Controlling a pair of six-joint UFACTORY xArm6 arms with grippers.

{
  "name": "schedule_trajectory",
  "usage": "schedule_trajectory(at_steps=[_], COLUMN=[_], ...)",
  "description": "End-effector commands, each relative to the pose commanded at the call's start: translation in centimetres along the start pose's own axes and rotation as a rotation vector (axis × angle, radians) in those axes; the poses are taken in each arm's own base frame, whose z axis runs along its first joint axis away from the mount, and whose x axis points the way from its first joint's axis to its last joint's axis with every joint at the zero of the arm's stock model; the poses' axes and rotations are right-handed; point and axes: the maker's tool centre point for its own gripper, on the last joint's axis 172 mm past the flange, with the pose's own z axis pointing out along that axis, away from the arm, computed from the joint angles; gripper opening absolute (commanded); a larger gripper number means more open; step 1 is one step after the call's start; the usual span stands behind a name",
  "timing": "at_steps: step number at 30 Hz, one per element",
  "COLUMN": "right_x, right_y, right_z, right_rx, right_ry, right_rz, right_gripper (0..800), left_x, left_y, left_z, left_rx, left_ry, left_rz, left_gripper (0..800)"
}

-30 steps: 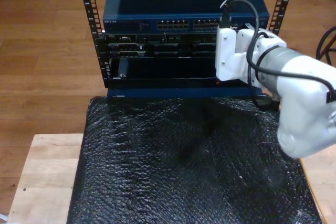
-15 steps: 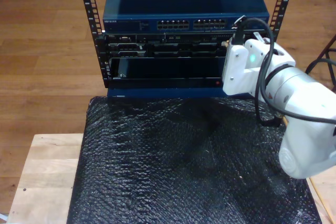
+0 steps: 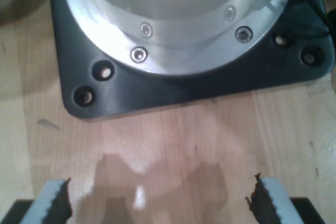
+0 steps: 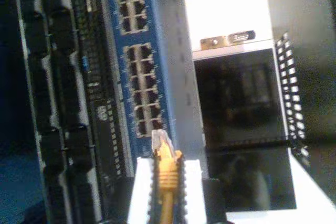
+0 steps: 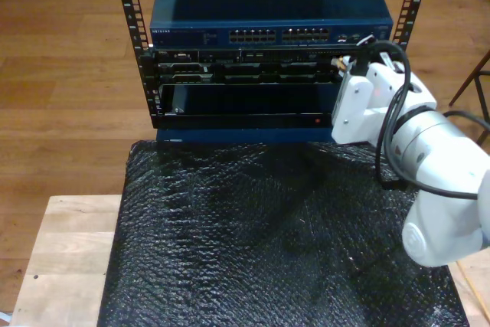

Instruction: Grab the cable and plug it in

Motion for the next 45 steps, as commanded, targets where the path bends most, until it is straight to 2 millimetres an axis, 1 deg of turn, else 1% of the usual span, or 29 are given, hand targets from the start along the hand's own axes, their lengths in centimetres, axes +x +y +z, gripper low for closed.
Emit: schedule_trajectory(at_steps=[1,3,6,10,12,15,17,21,23,25,29,32,35,38,43,45], right_x=[-0.4,-0.2,-0.6,-0.3,-0.9,-1.2,-1.4,-1.3,-1.9,-1.9,-1.6,-1.2,-1.8,-1.3,-2.5,-2.1], right_y=[-0.2,-1.0,-0.8,-1.1,-0.9,-0.1,-0.2,0.0,0.1,0.6,0.0,0.2,-0.4,-0.3,-0.6,-0.5], right_z=[0.0,0.3,1.2,2.7,3.5,4.6,5.0,5.6,5.9,6.0,6.3,6.6,6.9,7.8,8.7,9.0], right_rx=[-0.006,-0.01,-0.046,-0.08,-0.112,-0.169,-0.187,-0.213,-0.226,-0.249,-0.254,-0.263,-0.254,-0.269,-0.276,-0.283], right_ry=[-0.01,-0.006,-0.02,-0.041,-0.07,-0.102,-0.118,-0.125,-0.153,-0.185,-0.209,-0.209,-0.234,-0.236,-0.285,-0.285], right_rz=[0.004,-0.012,-0.027,-0.06,-0.088,-0.125,-0.133,-0.145,-0.166,-0.172,-0.168,-0.177,-0.193,-0.192,-0.201,-0.203], right_gripper=[0,0,0,0,0,0,0,0,0,0,0,0,0,0,0,0], left_x=[0.0,0.0,0.0,0.0,0.0,0.0,0.0,0.0,0.0,0.0,0.0,0.0,0.0,0.0,0.0,0.0], left_y=[0.0,0.0,0.0,0.0,0.0,0.0,0.0,0.0,0.0,0.0,0.0,0.0,0.0,0.0,0.0,0.0], left_z=[0.0,0.0,0.0,0.0,0.0,0.0,0.0,0.0,0.0,0.0,0.0,0.0,0.0,0.0,0.0,0.0], left_rx=[0.0,0.0,0.0,0.0,0.0,0.0,0.0,0.0,0.0,0.0,0.0,0.0,0.0,0.0,0.0,0.0], left_ry=[0.0,0.0,0.0,0.0,0.0,0.0,0.0,0.0,0.0,0.0,0.0,0.0,0.0,0.0,0.0,0.0], left_rz=[0.0,0.0,0.0,0.0,0.0,0.0,0.0,0.0,0.0,0.0,0.0,0.0,0.0,0.0,0.0,0.0], left_gripper=[800,800,800,800,800,800,800,800,800,800,800,800,800,800,800,800])
